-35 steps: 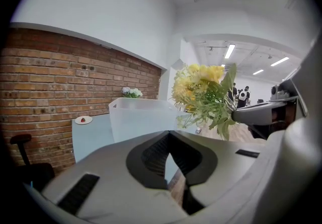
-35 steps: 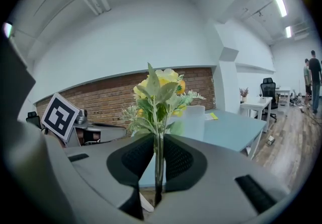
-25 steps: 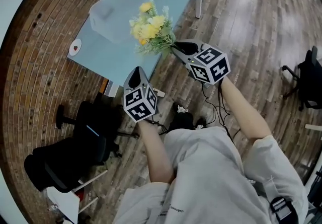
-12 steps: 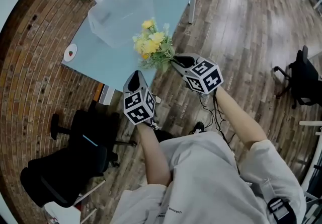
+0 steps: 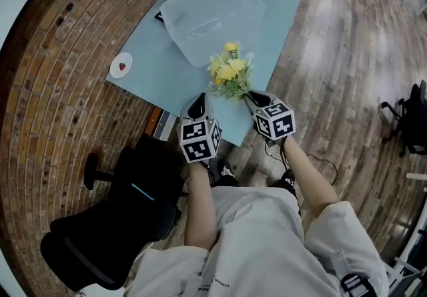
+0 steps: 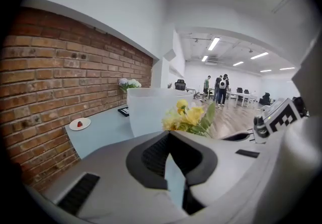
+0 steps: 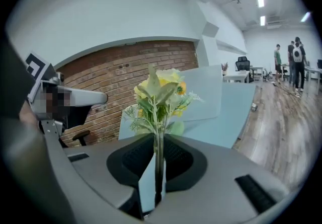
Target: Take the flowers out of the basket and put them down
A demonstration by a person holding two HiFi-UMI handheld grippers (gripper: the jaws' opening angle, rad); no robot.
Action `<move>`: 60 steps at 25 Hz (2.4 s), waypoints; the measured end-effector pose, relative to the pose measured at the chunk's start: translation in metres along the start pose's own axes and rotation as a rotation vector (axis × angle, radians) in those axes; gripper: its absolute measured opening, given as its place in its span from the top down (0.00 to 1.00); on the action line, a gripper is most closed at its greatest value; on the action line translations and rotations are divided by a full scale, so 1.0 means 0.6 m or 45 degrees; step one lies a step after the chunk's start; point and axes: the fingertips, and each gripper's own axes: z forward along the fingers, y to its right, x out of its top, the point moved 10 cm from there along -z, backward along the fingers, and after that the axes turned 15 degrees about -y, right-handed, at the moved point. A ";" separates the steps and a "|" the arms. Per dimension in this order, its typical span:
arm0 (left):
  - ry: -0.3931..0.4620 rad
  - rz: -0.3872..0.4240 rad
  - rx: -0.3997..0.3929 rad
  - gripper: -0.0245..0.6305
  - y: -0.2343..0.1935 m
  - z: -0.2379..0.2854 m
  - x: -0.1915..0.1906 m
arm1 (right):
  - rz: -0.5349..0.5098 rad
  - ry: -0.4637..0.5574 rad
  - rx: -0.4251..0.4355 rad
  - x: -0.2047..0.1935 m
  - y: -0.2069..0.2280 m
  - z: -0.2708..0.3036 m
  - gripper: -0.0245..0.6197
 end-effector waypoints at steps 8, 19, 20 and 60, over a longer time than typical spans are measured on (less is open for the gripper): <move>-0.123 0.137 -0.227 0.93 -0.092 0.057 -0.043 | 0.234 0.008 -0.100 -0.039 -0.048 0.131 0.83; -0.185 0.097 -0.338 0.93 -0.099 0.079 -0.074 | 0.287 -0.091 -0.237 -0.049 -0.045 0.189 0.82; -0.192 0.081 -0.337 0.93 -0.102 0.075 -0.077 | 0.275 -0.107 -0.223 -0.050 -0.049 0.192 0.80; 0.143 -0.032 -0.073 0.93 0.177 -0.397 -0.195 | 0.294 0.293 -0.236 -0.291 -0.279 -0.390 0.94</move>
